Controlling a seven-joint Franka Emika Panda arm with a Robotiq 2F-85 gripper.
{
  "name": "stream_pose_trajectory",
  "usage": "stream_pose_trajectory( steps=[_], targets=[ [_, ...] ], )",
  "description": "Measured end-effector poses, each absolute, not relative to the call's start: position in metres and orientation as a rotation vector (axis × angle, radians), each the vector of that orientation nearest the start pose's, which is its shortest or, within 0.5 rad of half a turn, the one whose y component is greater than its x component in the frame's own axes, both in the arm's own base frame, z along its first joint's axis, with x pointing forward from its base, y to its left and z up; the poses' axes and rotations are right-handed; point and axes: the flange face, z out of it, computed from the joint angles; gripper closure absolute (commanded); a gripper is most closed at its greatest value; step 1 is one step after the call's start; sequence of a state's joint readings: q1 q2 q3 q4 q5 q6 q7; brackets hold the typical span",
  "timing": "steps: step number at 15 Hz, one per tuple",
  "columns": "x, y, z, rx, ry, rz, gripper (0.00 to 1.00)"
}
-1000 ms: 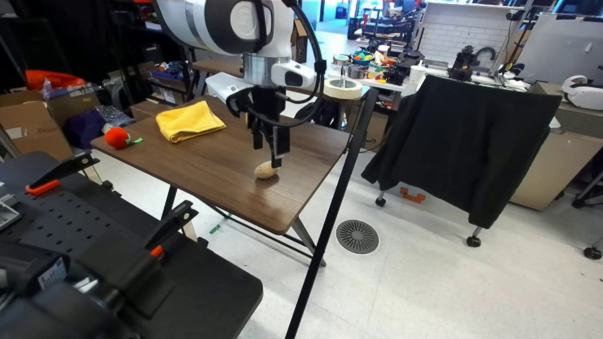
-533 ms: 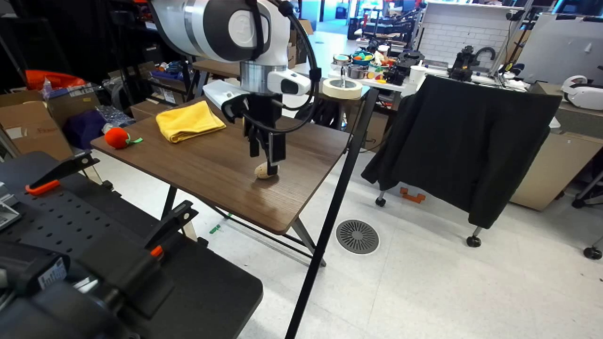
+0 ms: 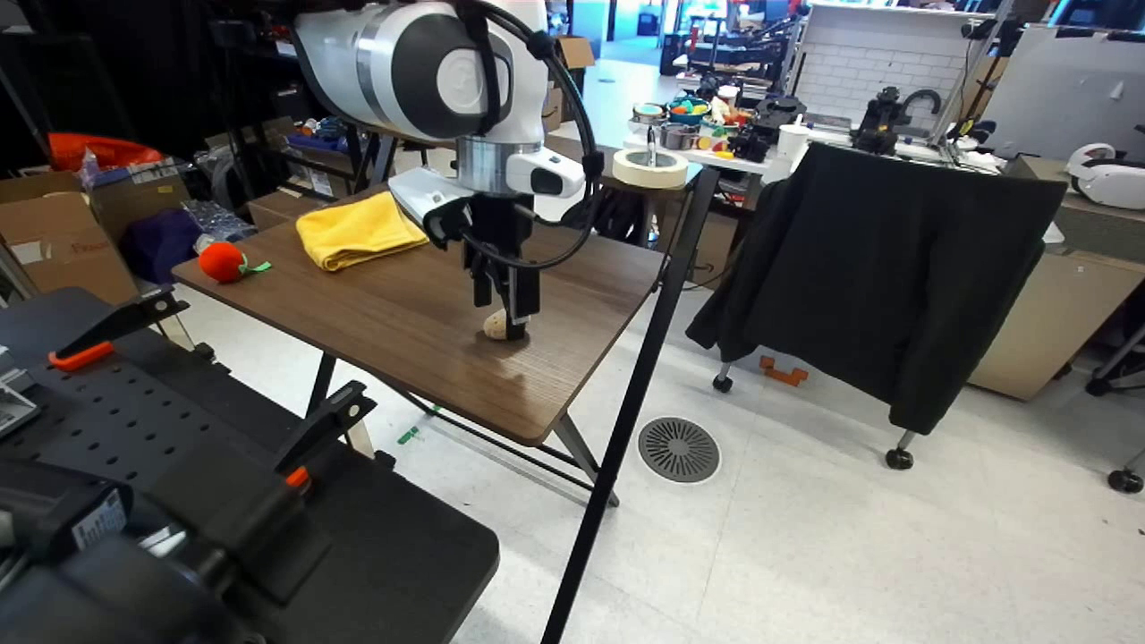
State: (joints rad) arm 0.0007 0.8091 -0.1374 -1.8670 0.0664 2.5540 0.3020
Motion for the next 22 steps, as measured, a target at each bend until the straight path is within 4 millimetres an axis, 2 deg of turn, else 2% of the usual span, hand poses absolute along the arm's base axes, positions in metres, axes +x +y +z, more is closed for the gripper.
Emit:
stream_pose_trajectory(
  steps=[1, 2, 3, 5, 8, 11, 14, 16, 19, 21, 22],
  targets=[
    [0.606, -0.082, 0.066, -3.129, 0.732, 0.168, 0.0],
    [0.61, -0.08, 0.061, -3.129, 0.73, 0.157, 0.25],
    [0.615, -0.079, 0.056, -3.13, 0.727, 0.144, 0.28],
    [0.622, -0.076, 0.048, -3.13, 0.717, 0.133, 0.41],
    [0.626, -0.077, 0.05, -3.131, 0.708, 0.174, 0.55],
    [0.624, -0.083, 0.056, -3.135, 0.689, 0.315, 0.78],
    [0.612, -0.105, 0.068, -3.123, 0.727, 0.481, 0.98],
    [0.614, -0.131, 0.084, -3.077, 0.822, 0.408, 0.95],
    [0.629, -0.169, 0.111, -2.983, 0.95, 0.211, 0.97],
    [0.648, -0.176, 0.125, -2.926, 0.994, 0.057, 0.96],
    [0.66, -0.172, 0.13, -2.898, 0.999, -0.019, 0.96]
  ],
)
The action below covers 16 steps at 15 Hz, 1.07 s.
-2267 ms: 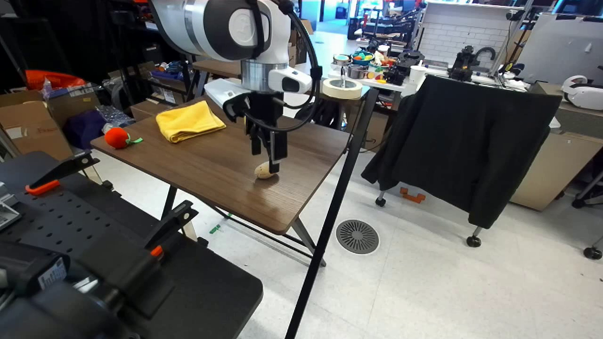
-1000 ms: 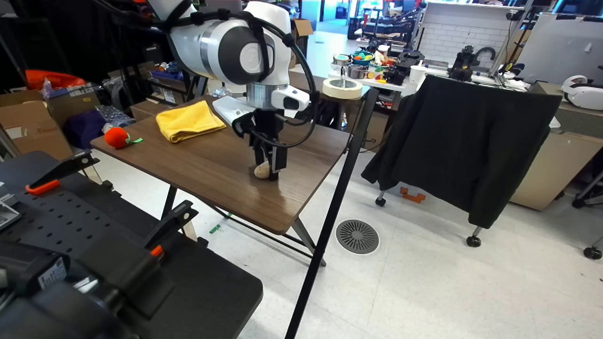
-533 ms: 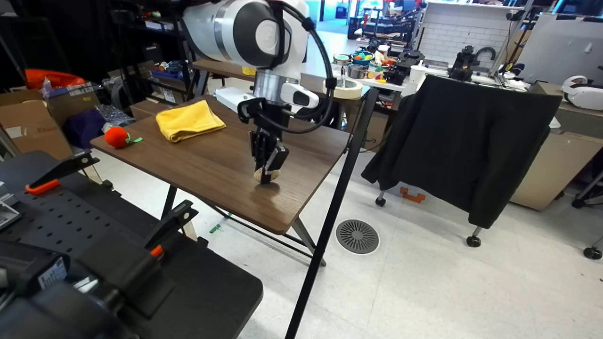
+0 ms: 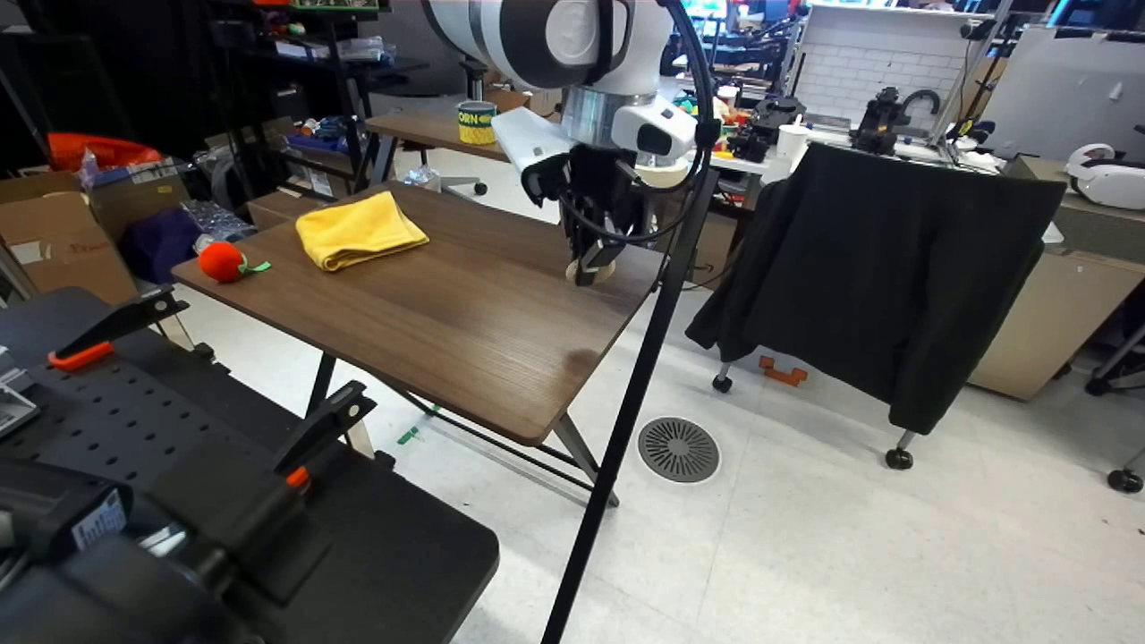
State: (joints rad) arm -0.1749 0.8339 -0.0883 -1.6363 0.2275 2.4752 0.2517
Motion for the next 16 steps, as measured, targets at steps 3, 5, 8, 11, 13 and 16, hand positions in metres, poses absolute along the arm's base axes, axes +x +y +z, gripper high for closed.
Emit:
stream_pose_trajectory(
  steps=[3, 5, 8, 11, 13, 16],
  targets=[
    [0.701, -0.148, 0.134, -2.834, 0.983, -0.176, 0.96],
    [0.724, -0.136, 0.129, -2.792, 1.009, -0.22, 0.96],
    [0.745, -0.133, 0.113, -2.751, 1.073, -0.244, 0.96],
    [0.755, -0.137, 0.089, -2.728, 1.131, -0.202, 0.96],
    [0.759, -0.139, 0.074, -2.717, 1.155, -0.156, 0.59],
    [0.764, -0.143, 0.062, -2.707, 1.16, -0.09, 0.43]
  ],
)
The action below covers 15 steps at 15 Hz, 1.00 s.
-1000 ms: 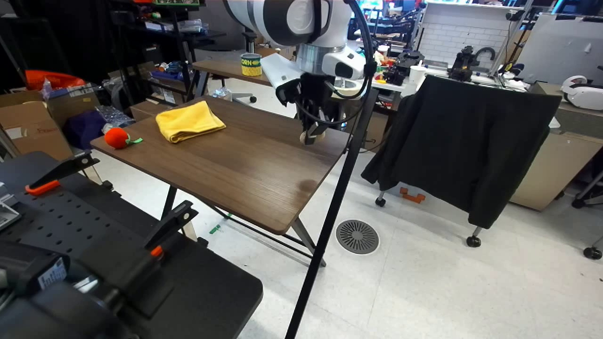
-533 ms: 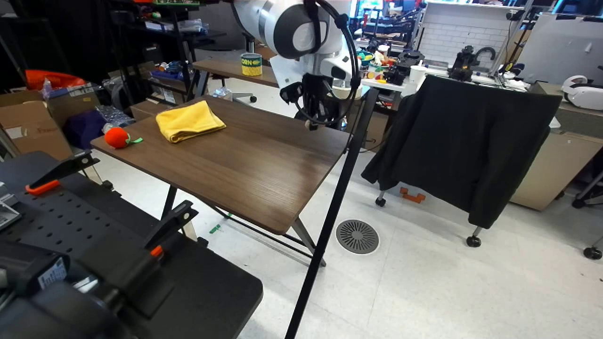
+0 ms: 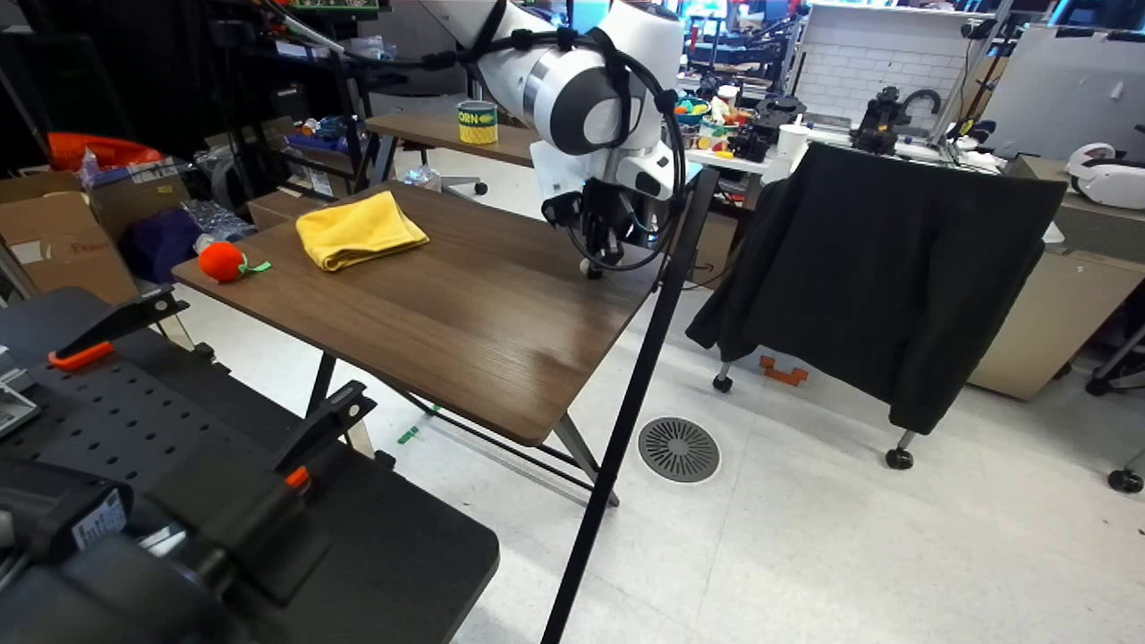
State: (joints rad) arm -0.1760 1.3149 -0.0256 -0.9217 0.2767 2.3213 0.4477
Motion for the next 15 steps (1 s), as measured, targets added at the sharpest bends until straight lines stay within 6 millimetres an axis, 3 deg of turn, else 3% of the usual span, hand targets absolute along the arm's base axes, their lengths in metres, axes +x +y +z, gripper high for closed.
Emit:
stream_pose_trajectory(
  steps=[6, 9, 12, 15],
  targets=[
    [0.76, -0.126, 0.078, -2.797, 0.978, 0.061, 0.01],
    [0.758, -0.1, 0.106, -2.871, 0.749, 0.045, 0.0],
    [0.743, -0.049, 0.119, -2.902, 0.526, 0.121, 0.0],
    [0.716, 0.029, 0.108, -2.955, 0.307, 0.234, 0.0]
  ],
)
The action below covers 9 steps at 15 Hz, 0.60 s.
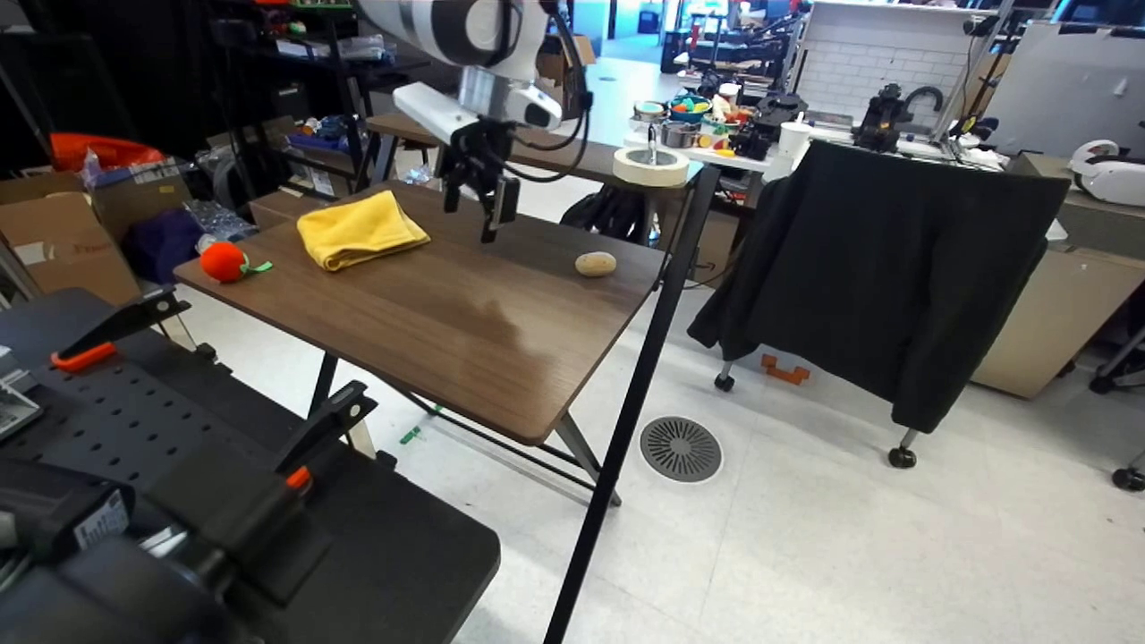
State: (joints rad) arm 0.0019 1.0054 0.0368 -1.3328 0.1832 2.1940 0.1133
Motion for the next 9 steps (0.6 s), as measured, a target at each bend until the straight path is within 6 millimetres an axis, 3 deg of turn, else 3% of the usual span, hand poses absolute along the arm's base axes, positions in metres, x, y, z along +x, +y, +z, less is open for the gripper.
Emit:
stream_pose_trajectory(
  steps=[4, 9],
  targets=[
    [0.682, 0.143, 0.085, -3.023, 0.015, 0.09, 0.0],
    [0.62, 0.282, 0.066, -3.03, -0.305, -0.209, 0.0]
  ],
)
